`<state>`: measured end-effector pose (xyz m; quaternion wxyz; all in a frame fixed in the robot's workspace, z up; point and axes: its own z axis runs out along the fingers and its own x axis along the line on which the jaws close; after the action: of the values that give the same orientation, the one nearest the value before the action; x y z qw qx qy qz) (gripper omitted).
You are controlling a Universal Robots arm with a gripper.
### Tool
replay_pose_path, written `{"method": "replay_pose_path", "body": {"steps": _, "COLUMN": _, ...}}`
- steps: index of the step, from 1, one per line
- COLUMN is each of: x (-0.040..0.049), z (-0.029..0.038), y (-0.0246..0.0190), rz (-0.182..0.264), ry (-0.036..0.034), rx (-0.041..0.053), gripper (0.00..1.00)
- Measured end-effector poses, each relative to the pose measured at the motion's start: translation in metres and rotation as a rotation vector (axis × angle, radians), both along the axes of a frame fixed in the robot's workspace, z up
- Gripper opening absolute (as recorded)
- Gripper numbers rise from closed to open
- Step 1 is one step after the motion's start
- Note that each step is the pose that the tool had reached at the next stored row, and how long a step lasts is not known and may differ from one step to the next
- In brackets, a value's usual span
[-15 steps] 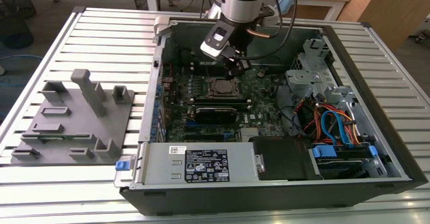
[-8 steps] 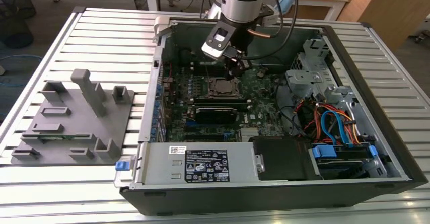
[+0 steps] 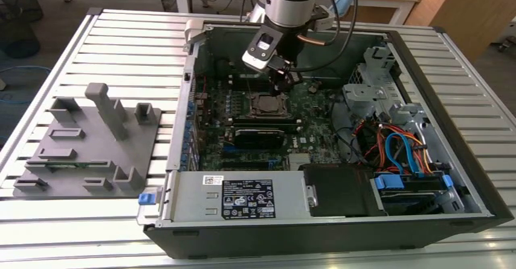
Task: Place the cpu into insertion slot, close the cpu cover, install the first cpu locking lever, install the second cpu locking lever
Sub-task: 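Install the first cpu locking lever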
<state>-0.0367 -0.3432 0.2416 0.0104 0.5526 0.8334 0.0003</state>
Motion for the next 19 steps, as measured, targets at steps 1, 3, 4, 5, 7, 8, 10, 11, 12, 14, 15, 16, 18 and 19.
{"method": "replay_pose_path", "body": {"steps": 1, "x": 0.0, "z": 0.0, "y": 0.0, "rz": 0.0, "ry": 0.0, "rx": 0.0, "gripper": 0.1}}
{"method": "replay_pose_path", "body": {"steps": 3, "x": 0.0, "z": 0.0, "y": 0.0, "rz": 0.003, "ry": 0.0, "rx": 0.0, "gripper": 0.1}}
{"method": "replay_pose_path", "body": {"steps": 4, "x": 0.0, "z": 0.0, "y": 0.0, "rz": 0.007, "ry": 0.0, "rx": 0.0, "gripper": 0.1}}
{"method": "replay_pose_path", "body": {"steps": 5, "x": 0.0, "z": 0.0, "y": 0.0, "rz": 0.012, "ry": 0.0001, "rx": 0.0, "gripper": 0.1}}
{"method": "replay_pose_path", "body": {"steps": 7, "x": 0.0, "z": 0.0, "y": 0.0, "rz": 0.034, "ry": 0.0001, "rx": 0.0, "gripper": 0.1}}
{"method": "replay_pose_path", "body": {"steps": 8, "x": 0.0, "z": -0.0001, "y": 0.0, "rz": 0.05, "ry": 0.0001, "rx": 0.0, "gripper": 0.1}}
{"method": "replay_pose_path", "body": {"steps": 10, "x": 0.0, "z": -0.0002, "y": 0.0, "rz": 0.082, "ry": 0.0, "rx": -0.0001, "gripper": 0.1}}
{"method": "replay_pose_path", "body": {"steps": 11, "x": 0.0, "z": -0.0002, "y": 0.0, "rz": 0.094, "ry": 0.0001, "rx": -0.0001, "gripper": 0.1}}
{"method": "replay_pose_path", "body": {"steps": 12, "x": 0.0, "z": -0.0002, "y": 0.0, "rz": 0.099, "ry": 0.0001, "rx": -0.0002, "gripper": 0.1}}
{"method": "replay_pose_path", "body": {"steps": 14, "x": 0.0, "z": -0.0003, "y": 0.0, "rz": 0.1, "ry": 0.0, "rx": -0.0001, "gripper": 0.1}}
{"method": "replay_pose_path", "body": {"steps": 15, "x": 0.0, "z": -0.0003, "y": 0.0, "rz": 0.1, "ry": 0.0, "rx": 0.0, "gripper": 0.1}}
{"method": "replay_pose_path", "body": {"steps": 16, "x": 0.0, "z": -0.0003, "y": 0.0, "rz": 0.1, "ry": 0.0, "rx": -0.0001, "gripper": 0.1}}
{"method": "replay_pose_path", "body": {"steps": 18, "x": 0.0, "z": -0.0003, "y": 0.0, "rz": 0.1, "ry": 0.0, "rx": 0.0, "gripper": 0.1}}
{"method": "replay_pose_path", "body": {"steps": 19, "x": 0.0, "z": -0.0003, "y": 0.0, "rz": 0.1, "ry": 0.0, "rx": 0.0, "gripper": 0.1}}
